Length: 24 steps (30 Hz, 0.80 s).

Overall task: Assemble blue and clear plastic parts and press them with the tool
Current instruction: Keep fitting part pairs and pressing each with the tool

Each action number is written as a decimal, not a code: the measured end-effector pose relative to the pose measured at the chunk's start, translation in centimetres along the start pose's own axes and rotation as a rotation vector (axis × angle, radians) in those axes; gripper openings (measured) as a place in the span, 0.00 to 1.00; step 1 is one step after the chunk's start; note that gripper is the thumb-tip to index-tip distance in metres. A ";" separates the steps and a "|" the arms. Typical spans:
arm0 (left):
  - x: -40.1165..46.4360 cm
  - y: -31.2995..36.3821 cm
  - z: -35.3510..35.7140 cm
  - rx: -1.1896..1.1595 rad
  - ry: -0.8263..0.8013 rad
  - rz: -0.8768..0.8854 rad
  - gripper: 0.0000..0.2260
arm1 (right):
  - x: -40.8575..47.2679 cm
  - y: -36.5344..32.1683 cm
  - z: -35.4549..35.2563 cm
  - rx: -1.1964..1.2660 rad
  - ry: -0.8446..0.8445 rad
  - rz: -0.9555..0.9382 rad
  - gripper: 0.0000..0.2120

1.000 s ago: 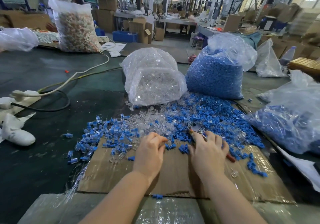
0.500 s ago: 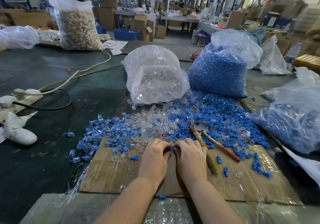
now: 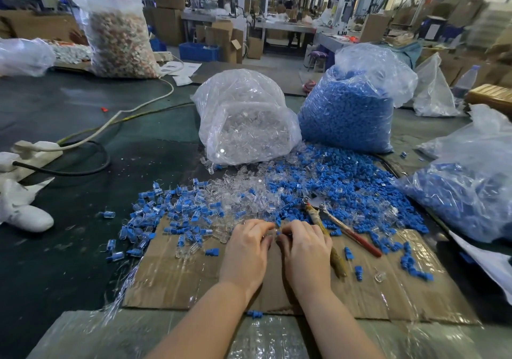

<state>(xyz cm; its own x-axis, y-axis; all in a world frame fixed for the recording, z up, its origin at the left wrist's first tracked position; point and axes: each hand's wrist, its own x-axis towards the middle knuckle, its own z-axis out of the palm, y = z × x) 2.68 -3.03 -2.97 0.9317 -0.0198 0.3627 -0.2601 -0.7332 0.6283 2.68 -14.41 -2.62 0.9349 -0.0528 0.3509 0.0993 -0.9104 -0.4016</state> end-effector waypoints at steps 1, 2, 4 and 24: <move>0.0 0.0 -0.1 -0.031 0.022 -0.017 0.12 | 0.0 0.0 0.0 0.008 0.003 0.002 0.05; -0.1 0.0 -0.1 -0.058 0.034 -0.038 0.10 | -0.1 -0.1 -0.1 0.013 0.006 0.004 0.05; -0.1 0.1 -0.2 -0.089 0.036 -0.079 0.07 | -0.2 -0.2 -0.2 0.025 0.017 0.001 0.04; -0.3 0.3 -0.8 -0.093 0.041 -0.055 0.13 | -0.3 0.0 -0.5 0.137 0.067 -0.052 0.06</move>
<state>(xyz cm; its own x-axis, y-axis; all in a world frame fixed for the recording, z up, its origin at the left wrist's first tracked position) 2.08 -2.73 -2.38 0.9346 0.0480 0.3525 -0.2331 -0.6657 0.7089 2.19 -14.57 -2.28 0.9032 -0.0385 0.4275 0.1965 -0.8483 -0.4916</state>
